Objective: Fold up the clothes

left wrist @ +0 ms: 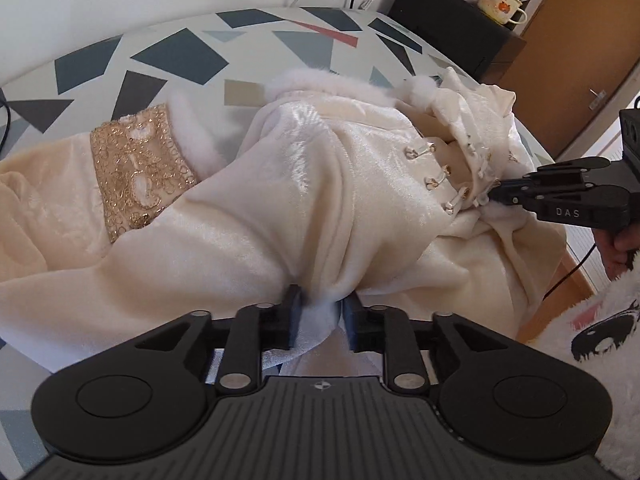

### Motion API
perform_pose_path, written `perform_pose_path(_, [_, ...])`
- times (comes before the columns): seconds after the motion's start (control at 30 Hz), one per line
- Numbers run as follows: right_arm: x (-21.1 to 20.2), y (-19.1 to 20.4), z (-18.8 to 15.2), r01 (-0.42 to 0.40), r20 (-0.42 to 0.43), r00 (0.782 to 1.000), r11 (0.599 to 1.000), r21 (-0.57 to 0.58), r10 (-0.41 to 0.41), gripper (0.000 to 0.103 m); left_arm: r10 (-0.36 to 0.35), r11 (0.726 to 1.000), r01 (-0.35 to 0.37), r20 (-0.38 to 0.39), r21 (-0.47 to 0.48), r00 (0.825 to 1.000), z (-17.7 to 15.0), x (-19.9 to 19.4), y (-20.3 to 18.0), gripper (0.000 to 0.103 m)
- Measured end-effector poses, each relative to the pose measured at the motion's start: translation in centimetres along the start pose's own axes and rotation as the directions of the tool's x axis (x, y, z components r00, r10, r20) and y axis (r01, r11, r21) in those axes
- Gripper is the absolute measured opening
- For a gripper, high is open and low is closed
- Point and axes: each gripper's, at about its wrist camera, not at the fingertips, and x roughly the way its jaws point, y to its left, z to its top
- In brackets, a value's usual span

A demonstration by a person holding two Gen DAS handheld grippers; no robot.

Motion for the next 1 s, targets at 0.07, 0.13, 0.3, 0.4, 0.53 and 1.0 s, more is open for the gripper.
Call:
perform_pose_path(0.07, [0.2, 0.3, 0.3, 0.008, -0.011, 1.0, 1.0, -0.025, -0.008, 0.005, -0.012, 1.0, 0.012, 0.016, 0.019, 1.0, 0.3, -0.9, -0.2, 0.068])
perform_pose_path(0.13, [0.1, 0.8, 0.7, 0.014, -0.027, 1.0, 0.997, -0.071, -0.016, 0.007, 0.001, 0.998, -0.005, 0.064, 0.056, 0.998, 0.6, -2.4, -0.5, 0.08])
perform_pose_path(0.3, [-1.4, 1.1, 2.3, -0.032, -0.023, 0.999, 0.991, -0.126, 0.03, 0.035, 0.105, 0.991, -0.118, 0.172, 0.07, 0.979, 1.1, -5.5, 0.7, 0.092])
perform_pose_path(0.4, [-3.3, 0.9, 4.2, -0.137, 0.008, 0.99, 0.986, -0.094, 0.138, 0.078, 0.166, 0.986, -0.166, 0.194, -0.019, 0.967, 1.3, -6.2, 3.1, 0.092])
perform_pose_path(0.53, [-4.3, 0.9, 7.3, -0.301, 0.109, 0.946, 0.952, -0.05, 0.305, 0.081, 0.257, 0.963, -0.236, 0.188, -0.127, 0.948, 1.2, -5.5, 6.2, 0.091])
perform_pose_path(1.0, [13.7, 6.1, 18.3, -0.315, -0.299, 0.903, 0.949, 0.027, 0.308, 0.034, 0.141, 0.99, -0.139, 0.107, -0.027, 0.984, 0.8, -2.6, 6.5, 0.06])
